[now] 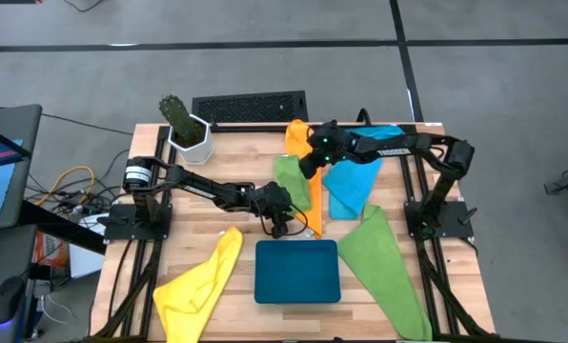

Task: Fold microfiber towels
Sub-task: Fold the top green microfiber towel

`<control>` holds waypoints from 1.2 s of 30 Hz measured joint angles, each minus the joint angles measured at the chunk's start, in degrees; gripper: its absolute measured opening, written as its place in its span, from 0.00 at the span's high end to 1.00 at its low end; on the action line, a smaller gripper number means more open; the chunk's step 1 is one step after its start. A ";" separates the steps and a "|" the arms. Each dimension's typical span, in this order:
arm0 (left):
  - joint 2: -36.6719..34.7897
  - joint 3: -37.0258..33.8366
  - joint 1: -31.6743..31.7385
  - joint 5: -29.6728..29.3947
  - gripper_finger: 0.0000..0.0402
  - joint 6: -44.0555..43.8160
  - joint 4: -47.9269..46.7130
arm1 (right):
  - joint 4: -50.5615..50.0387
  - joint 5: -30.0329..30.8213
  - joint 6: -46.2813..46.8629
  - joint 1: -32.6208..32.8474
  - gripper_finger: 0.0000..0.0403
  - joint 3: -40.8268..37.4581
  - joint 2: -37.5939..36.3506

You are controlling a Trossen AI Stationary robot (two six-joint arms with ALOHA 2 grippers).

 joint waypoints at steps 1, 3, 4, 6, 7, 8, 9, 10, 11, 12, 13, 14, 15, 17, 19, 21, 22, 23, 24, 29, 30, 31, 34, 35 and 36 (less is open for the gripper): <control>0.00 0.00 0.00 0.00 0.67 0.01 0.00 | 0.24 -0.02 0.16 -0.02 0.72 0.00 0.61; 0.00 0.00 0.00 0.00 0.67 0.01 -0.02 | 1.42 -0.02 0.70 0.00 0.63 0.00 1.94; 0.00 0.00 0.00 0.00 0.67 -0.01 0.00 | 1.91 -0.04 1.38 0.01 0.59 0.00 2.53; 0.00 0.00 0.00 0.00 0.67 -0.01 -0.04 | 2.97 -0.03 2.11 0.27 0.53 0.00 3.41; 0.00 0.00 0.00 0.02 0.67 -0.02 -0.04 | 3.21 -0.01 2.13 0.51 0.51 0.00 3.62; 0.00 0.00 0.00 0.01 0.67 -0.03 -0.04 | 3.27 0.01 2.11 0.68 0.51 0.00 3.70; 0.00 0.00 0.00 0.00 0.67 -0.03 -0.04 | 3.43 0.16 1.85 0.87 0.52 0.02 3.70; 0.00 0.00 0.00 0.00 0.67 -0.03 -0.04 | 3.67 0.14 1.58 0.91 0.53 0.06 3.70; 0.00 0.00 0.00 0.02 0.67 -0.03 -0.04 | 3.77 0.12 1.47 1.01 0.56 0.08 3.70; 0.00 0.00 0.00 0.01 0.67 -0.03 -0.03 | 3.74 0.10 1.40 1.07 0.60 0.09 3.70; 0.00 0.00 0.00 0.00 0.67 -0.03 -0.04 | 3.70 0.10 1.26 1.16 0.63 0.09 3.70; 0.00 0.00 0.00 0.00 0.67 -0.03 -0.04 | 3.69 0.11 1.11 1.23 0.68 0.09 3.70; 0.00 0.00 0.00 0.00 0.67 -0.03 -0.03 | 3.71 0.10 0.70 1.15 0.72 0.09 3.70; 0.00 0.00 0.00 -0.18 0.67 -0.03 -0.04 | 3.69 0.10 0.32 1.14 0.82 0.09 3.70; 0.00 0.00 0.00 -0.63 0.67 -0.06 -0.04 | 3.75 -0.10 0.15 1.14 0.93 0.07 3.70; 0.00 0.00 0.00 -0.70 0.67 -0.06 -0.04 | 4.39 -1.04 -0.02 1.14 0.96 0.09 3.69; 0.00 0.00 0.02 -0.70 0.67 -0.06 -0.04 | 4.74 -1.61 0.73 0.97 0.96 0.09 3.46; 0.00 0.00 0.02 -0.70 0.67 -0.06 -0.04 | 4.68 -2.02 2.01 0.74 0.94 0.09 2.96; -0.02 0.00 0.02 -0.70 0.67 -0.06 -0.04 | 4.66 -2.20 3.09 0.43 0.92 0.09 2.33; -0.02 0.00 0.02 -0.72 0.67 -0.06 -0.04 | 0.87 -1.93 8.39 -1.63 0.75 0.09 1.77; 0.00 0.00 0.02 -0.72 0.67 -0.06 -0.04 | 1.10 -1.93 8.94 -1.77 0.71 0.09 1.95; -0.02 0.00 0.02 -0.74 0.67 -0.06 -0.04 | 1.88 -1.93 9.14 -1.58 0.67 0.11 2.29; -0.02 0.00 0.02 -0.77 0.67 -0.08 -0.01 | 2.49 -1.83 9.94 -0.76 0.57 0.07 2.78; -0.02 0.00 0.02 -0.84 0.67 -0.07 0.00 | 2.77 -1.36 10.39 -0.44 0.54 0.08 2.78; -0.02 0.00 0.02 -0.85 0.67 -0.06 0.00 | 2.82 -0.68 10.56 -0.10 0.52 0.11 2.80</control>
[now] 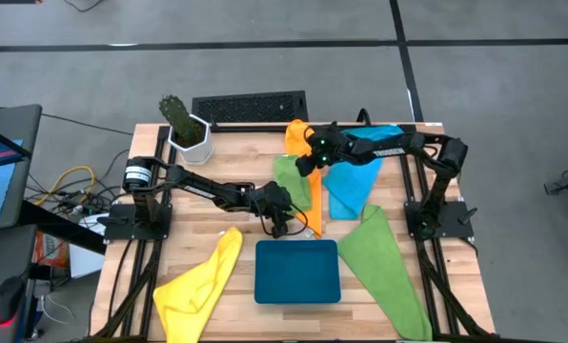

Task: Fold microfiber towels
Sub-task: Fold the top green microfiber towel

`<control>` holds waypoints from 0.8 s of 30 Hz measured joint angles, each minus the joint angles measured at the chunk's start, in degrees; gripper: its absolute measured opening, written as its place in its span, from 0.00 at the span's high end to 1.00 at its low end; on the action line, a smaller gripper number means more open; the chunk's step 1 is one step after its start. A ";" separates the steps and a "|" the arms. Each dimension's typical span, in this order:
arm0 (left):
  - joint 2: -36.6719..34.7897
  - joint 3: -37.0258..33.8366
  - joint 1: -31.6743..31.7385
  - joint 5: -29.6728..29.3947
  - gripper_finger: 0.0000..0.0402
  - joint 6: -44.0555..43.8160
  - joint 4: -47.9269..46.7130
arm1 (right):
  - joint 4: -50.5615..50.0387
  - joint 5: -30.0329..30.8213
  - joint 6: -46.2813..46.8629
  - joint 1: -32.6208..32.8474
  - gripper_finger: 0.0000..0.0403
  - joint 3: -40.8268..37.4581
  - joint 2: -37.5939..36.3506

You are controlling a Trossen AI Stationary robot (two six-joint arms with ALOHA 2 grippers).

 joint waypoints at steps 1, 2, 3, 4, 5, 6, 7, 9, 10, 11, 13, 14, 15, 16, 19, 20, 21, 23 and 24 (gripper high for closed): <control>0.00 0.00 0.00 0.00 0.67 0.00 -0.02 | 0.22 1.07 0.09 0.51 0.51 0.02 0.57; 0.00 0.00 0.00 -0.04 0.67 0.00 -0.02 | 0.31 1.54 0.13 0.88 0.50 0.02 1.11; 0.00 0.00 0.00 -0.02 0.67 0.00 -0.02 | -0.25 1.55 0.16 1.07 0.50 -0.09 1.33; 0.00 0.00 0.00 -0.02 0.67 0.00 -0.01 | -0.29 1.55 0.16 1.16 0.50 -0.17 1.38; 0.00 0.00 0.00 -0.02 0.67 0.00 -0.02 | 0.60 1.60 0.17 1.20 0.51 -0.03 1.68; 0.00 0.00 0.00 -0.02 0.67 0.02 -0.02 | 1.40 1.51 0.26 1.24 0.52 0.19 2.18; 0.00 0.00 0.00 -0.02 0.67 0.02 -0.02 | 1.47 0.94 0.50 1.21 0.53 0.16 2.72; 0.00 0.00 0.00 -0.02 0.67 0.01 -0.05 | 1.92 -0.77 0.75 1.15 0.55 -0.04 3.89; 0.00 0.00 0.00 -0.02 0.67 0.00 -0.09 | 2.31 -0.88 0.79 1.30 0.57 -0.04 4.13; 0.00 0.00 0.00 0.00 0.67 0.00 -0.13 | 2.53 -0.89 0.78 1.44 0.59 -0.03 4.16; 0.00 0.00 0.00 -0.01 0.67 0.00 -0.20 | 2.79 -0.97 0.74 1.67 0.65 0.04 4.09; 0.00 0.00 0.00 0.01 0.67 0.00 -0.22 | 2.71 -1.07 0.51 1.72 0.69 0.02 3.93; 0.00 0.00 0.00 0.00 0.67 0.00 -0.22 | 2.71 -1.05 0.18 1.72 0.74 0.02 3.60; 0.00 0.00 0.00 0.00 0.67 0.00 -0.22 | 2.76 -0.87 -0.11 1.65 0.80 0.02 3.16; 0.00 0.00 0.00 0.00 0.67 0.00 -0.22 | 3.11 -0.76 -1.49 1.22 0.96 0.01 1.84; 0.00 0.00 0.00 0.01 0.67 -0.02 -0.22 | 3.11 -0.53 -1.63 1.03 0.96 0.00 1.27; 0.00 0.00 0.00 0.02 0.67 0.00 -0.22 | 3.28 -0.45 -1.63 0.85 0.96 0.00 0.71; 0.00 0.00 0.00 0.00 0.67 0.00 -0.23 | 3.12 -0.30 -1.65 0.22 0.95 0.02 -0.12; 0.00 0.00 0.00 0.01 0.67 -0.01 -0.23 | 2.59 -0.22 -1.69 -0.15 0.96 0.00 -0.49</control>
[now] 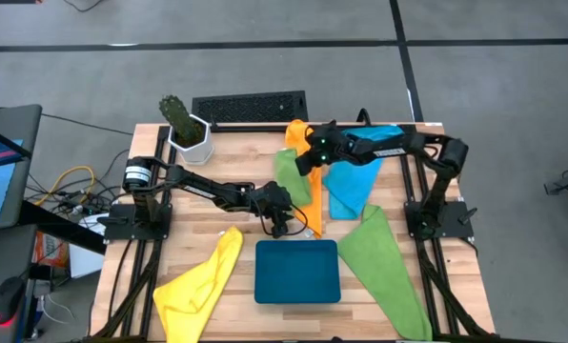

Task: Fold microfiber towels
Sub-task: Fold the top green microfiber towel

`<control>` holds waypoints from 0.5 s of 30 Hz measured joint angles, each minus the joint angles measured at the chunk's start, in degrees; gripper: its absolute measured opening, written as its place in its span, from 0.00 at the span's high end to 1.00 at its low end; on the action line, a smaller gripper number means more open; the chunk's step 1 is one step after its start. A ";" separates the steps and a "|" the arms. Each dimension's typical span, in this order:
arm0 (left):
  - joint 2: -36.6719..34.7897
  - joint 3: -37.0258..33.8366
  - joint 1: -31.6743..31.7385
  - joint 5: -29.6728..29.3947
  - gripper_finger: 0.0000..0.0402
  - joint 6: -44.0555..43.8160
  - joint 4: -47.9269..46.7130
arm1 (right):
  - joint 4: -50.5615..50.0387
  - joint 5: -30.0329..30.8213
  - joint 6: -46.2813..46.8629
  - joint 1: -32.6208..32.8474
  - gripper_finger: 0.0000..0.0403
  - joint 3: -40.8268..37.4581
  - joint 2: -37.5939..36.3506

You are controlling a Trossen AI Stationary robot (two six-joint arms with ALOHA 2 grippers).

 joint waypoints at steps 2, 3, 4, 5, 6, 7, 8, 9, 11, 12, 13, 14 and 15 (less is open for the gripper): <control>0.00 0.00 0.00 -0.11 0.67 0.00 -0.01 | 0.13 0.03 -0.12 -0.61 0.96 0.00 -0.33; 0.00 0.00 0.00 -0.30 0.67 -0.01 -0.01 | 0.05 -0.09 -0.14 -0.87 0.96 0.00 -0.35; 0.00 0.00 0.00 -0.30 0.67 -0.02 0.01 | -0.26 -0.29 -0.16 -1.12 0.95 0.00 -0.35; 0.00 0.00 0.00 -0.32 0.67 -0.02 0.01 | -0.81 -0.37 -0.18 -1.37 0.94 0.00 -0.35; 0.00 0.00 0.00 -0.32 0.67 -0.02 -0.01 | -1.12 -0.38 -0.20 -1.55 0.92 0.00 -0.35; 0.00 0.00 0.00 -0.30 0.67 -0.02 -0.01 | -1.48 -0.37 -0.62 -1.63 0.90 0.00 -0.35; 0.00 0.00 0.00 -0.24 0.67 -0.03 -0.01 | -1.81 -0.35 -1.60 -1.63 0.88 0.00 -0.35; -0.06 0.00 0.00 0.03 0.67 -0.28 -0.02 | -2.23 -0.21 -2.63 -1.63 0.85 0.00 -0.35; -1.14 0.00 0.00 0.93 0.67 -0.91 -0.83 | -2.76 -0.21 -3.91 -2.08 0.80 0.00 -0.35; -2.04 0.09 0.00 1.23 0.67 -1.07 -1.30 | -2.85 -0.41 -4.52 -2.51 0.77 0.00 -0.40; -3.30 0.22 0.05 1.23 0.67 -1.06 -1.74 | -3.21 -0.47 -4.97 -3.07 0.74 0.00 -0.73; -4.76 0.22 0.07 0.93 0.67 -0.90 -2.23 | -3.52 -0.44 -5.78 -3.54 0.72 -0.02 -1.18; -6.43 0.24 0.07 0.23 0.67 -0.26 -2.85 | -3.25 -0.38 -6.74 -4.03 0.70 -0.02 -1.68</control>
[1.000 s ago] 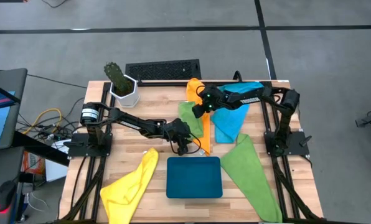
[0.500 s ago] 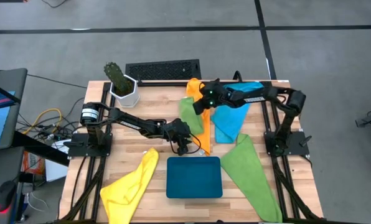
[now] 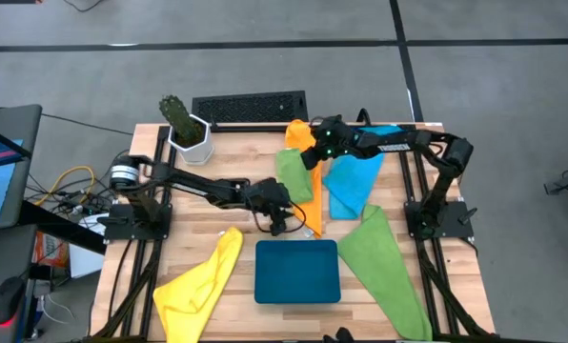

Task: Fold microfiber towels
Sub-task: Fold the top green microfiber towel

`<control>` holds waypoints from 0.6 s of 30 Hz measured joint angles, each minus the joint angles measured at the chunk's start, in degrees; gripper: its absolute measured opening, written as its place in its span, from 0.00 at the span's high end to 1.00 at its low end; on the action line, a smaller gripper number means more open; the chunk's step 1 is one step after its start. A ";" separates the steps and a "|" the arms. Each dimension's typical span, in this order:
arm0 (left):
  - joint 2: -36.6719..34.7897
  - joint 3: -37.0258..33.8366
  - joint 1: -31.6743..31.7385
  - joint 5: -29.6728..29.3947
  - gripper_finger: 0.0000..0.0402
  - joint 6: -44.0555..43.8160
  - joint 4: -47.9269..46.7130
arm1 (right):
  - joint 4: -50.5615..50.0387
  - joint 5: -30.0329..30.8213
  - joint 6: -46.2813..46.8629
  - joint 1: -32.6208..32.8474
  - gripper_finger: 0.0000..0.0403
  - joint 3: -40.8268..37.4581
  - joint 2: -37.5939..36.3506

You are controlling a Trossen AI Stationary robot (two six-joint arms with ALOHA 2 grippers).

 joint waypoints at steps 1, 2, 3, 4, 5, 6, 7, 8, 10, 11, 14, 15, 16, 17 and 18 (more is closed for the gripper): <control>-1.47 0.08 0.00 -0.93 0.67 0.70 -0.61 | -0.05 0.09 -0.79 -0.53 0.68 0.00 -0.64; -2.93 0.14 0.00 -2.06 0.67 1.48 -1.43 | -0.65 0.00 -1.66 -1.03 0.66 0.00 -1.48; -4.26 0.15 0.00 -3.63 0.67 2.44 -2.67 | -0.94 -0.27 -3.03 -1.48 0.64 0.00 -2.37; -5.33 0.15 0.00 -5.26 0.67 3.40 -3.82 | -0.88 -1.09 -5.21 -1.57 0.62 0.00 -3.25; -6.28 0.15 0.00 -6.83 0.67 4.27 -5.18 | -1.31 -3.29 -8.59 -1.39 0.61 0.00 -4.18; -7.11 0.15 0.00 -8.07 0.67 4.94 -6.63 | -2.19 -6.46 -12.75 -0.88 0.60 0.00 -5.12; -7.71 0.15 0.03 -8.80 0.67 5.55 -7.70 | -3.25 -9.92 -17.16 0.13 0.59 0.00 -5.93; -8.06 0.15 0.11 -9.10 0.67 5.92 -8.34 | -4.63 -12.64 -21.35 1.69 0.58 0.03 -6.49; -8.37 0.15 0.11 -8.61 0.67 6.09 -9.83 | -8.14 -15.17 -28.70 5.64 0.58 0.04 -6.58; -8.37 0.15 0.11 -7.87 0.67 6.14 -10.36 | -9.81 -15.05 -31.82 7.68 0.58 -0.07 -6.32; -8.39 -0.24 0.03 -6.85 0.67 6.10 -10.74 | -10.37 -11.43 -37.20 13.28 0.59 0.00 -4.28; -8.39 -0.56 -0.07 -6.76 0.67 5.88 -10.82 | -10.59 -10.46 -37.82 14.55 0.59 -0.02 -3.39; -8.39 -0.76 -0.07 -6.73 0.67 5.75 -11.10 | -10.69 -9.84 -38.00 15.54 0.60 -0.04 -2.46; -8.39 -1.12 -0.07 -6.85 0.67 5.65 -10.91 | -10.46 -9.13 -37.98 16.32 0.61 -0.04 -1.56; -8.39 -1.45 -0.05 -6.93 0.67 5.43 -10.57 | -10.13 -8.36 -37.91 16.90 0.62 -0.03 -0.55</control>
